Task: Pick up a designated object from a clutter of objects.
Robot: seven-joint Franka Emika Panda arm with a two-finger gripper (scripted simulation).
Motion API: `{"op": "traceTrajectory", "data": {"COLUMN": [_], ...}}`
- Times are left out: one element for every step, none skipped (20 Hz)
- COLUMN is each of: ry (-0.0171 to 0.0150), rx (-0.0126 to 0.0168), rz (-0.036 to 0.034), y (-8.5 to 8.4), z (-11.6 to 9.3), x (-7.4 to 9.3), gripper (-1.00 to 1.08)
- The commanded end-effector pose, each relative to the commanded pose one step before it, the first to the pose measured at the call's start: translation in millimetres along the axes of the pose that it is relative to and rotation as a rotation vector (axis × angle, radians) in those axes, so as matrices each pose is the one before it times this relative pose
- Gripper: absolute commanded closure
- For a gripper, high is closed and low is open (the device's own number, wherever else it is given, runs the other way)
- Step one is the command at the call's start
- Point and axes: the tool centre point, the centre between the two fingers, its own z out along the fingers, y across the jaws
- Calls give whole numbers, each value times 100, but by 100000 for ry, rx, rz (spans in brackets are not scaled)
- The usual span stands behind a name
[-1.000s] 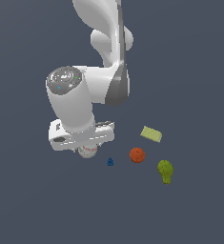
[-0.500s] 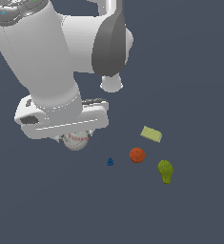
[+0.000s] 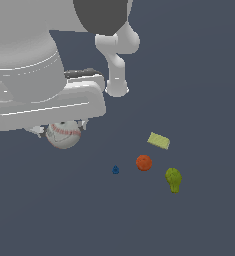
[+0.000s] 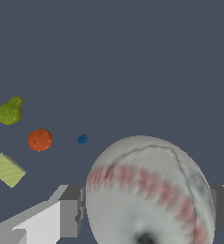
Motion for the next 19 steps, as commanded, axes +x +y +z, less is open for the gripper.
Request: {"op": "traceTrajectory", "data": {"ry": [115,0,0,0,0,0,0,0,0,0,0,0,0,0,0,0,0,0,0], "rx": [-51,0,0,0,0,0,0,0,0,0,0,0,0,0,0,0,0,0,0], "rz": [-18,0,0,0,0,0,0,0,0,0,0,0,0,0,0,0,0,0,0], "y": [340,116,106,97,88,80,73,65,58,52,45,39,34,28,23,18,12,7,2], "z": [-1709,-519,-470,-426,-385,-346,-311,-277,-245,-215,-186,-160,-135,-111,-89,-68,-47,-28,-9], "x": [273,100,93,86,80,74,68,62,57,52,47,41,36,31,26,20,15,9,3], "gripper": [108,108,108,108,108,108,108,108,108,108,108,108,108,108,108,108,108,108,108]}}
